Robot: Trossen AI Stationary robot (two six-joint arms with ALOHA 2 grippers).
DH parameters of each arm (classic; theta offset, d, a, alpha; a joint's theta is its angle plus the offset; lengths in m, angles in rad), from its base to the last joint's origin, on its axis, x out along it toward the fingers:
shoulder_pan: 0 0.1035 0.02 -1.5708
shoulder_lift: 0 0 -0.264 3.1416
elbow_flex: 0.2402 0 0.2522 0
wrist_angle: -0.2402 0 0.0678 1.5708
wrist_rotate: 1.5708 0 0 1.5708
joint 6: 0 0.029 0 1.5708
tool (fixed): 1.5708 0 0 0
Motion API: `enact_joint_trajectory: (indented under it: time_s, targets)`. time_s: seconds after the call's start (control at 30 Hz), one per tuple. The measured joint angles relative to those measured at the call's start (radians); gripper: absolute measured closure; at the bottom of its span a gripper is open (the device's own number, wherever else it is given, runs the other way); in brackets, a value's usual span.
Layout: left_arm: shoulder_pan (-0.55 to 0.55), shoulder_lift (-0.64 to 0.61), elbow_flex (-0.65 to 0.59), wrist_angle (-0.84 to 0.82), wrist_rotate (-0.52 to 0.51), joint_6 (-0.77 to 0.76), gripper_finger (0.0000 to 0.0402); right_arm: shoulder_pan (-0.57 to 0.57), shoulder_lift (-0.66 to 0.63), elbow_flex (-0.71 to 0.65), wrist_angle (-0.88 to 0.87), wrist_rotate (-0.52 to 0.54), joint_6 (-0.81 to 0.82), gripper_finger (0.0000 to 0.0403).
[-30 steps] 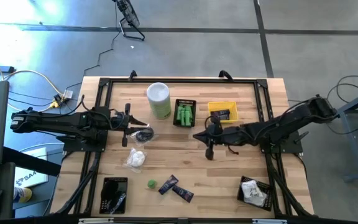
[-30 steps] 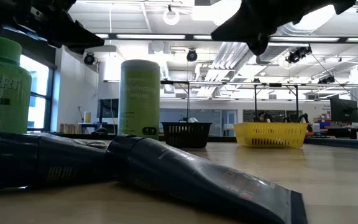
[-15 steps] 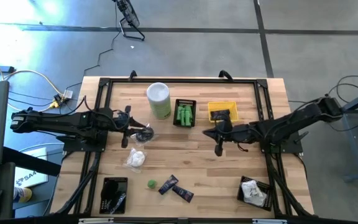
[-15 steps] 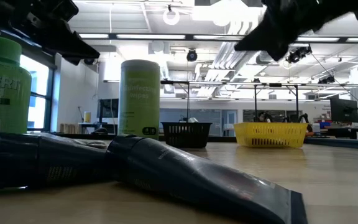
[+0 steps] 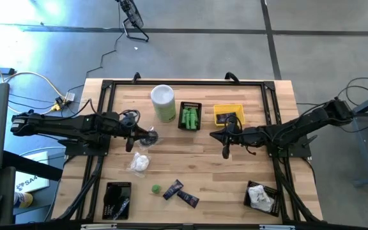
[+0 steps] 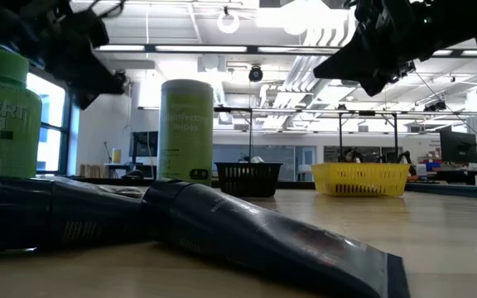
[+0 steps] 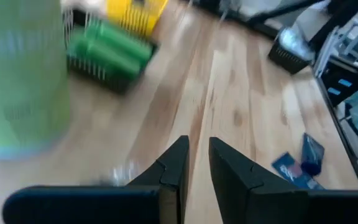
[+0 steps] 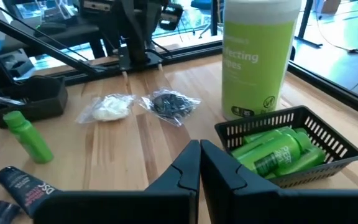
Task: Pick & Place Travel size toiletries
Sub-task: Put the white cotton pack into the bottom right black bin
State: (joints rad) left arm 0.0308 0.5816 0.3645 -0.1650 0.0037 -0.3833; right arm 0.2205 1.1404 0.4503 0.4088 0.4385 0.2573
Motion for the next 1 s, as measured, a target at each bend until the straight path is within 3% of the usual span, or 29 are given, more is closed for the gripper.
enact_joint_trajectory:
  time_s: [0.17,0.37,0.53,0.7,0.83,1.0]
  targets:
    - [-0.044,0.017,0.0,-0.139,0.009,-0.187,0.0341,0.0,0.0,0.0,-0.001,0.0,0.0,0.04]
    - [-0.169,0.057,0.0,-0.267,0.008,-0.412,0.0341,0.0,0.0,0.0,-0.008,0.0,0.0,0.04]
    - [-0.284,0.111,0.022,-0.233,-0.067,-0.462,0.0344,0.0,0.0,0.0,-0.009,0.0,0.0,0.04]
    - [-0.347,0.177,0.058,-0.308,-0.082,-0.522,0.0376,0.0,0.0,0.0,-0.009,0.0,0.0,0.04]
    - [-0.377,0.222,0.077,-0.372,-0.024,-0.612,0.0398,0.0,0.0,0.0,-0.009,0.0,0.0,0.04]
    - [-0.378,0.241,0.077,-0.383,0.087,-0.609,0.0386,0.0,0.0,0.0,-0.01,0.0,0.0,0.04]
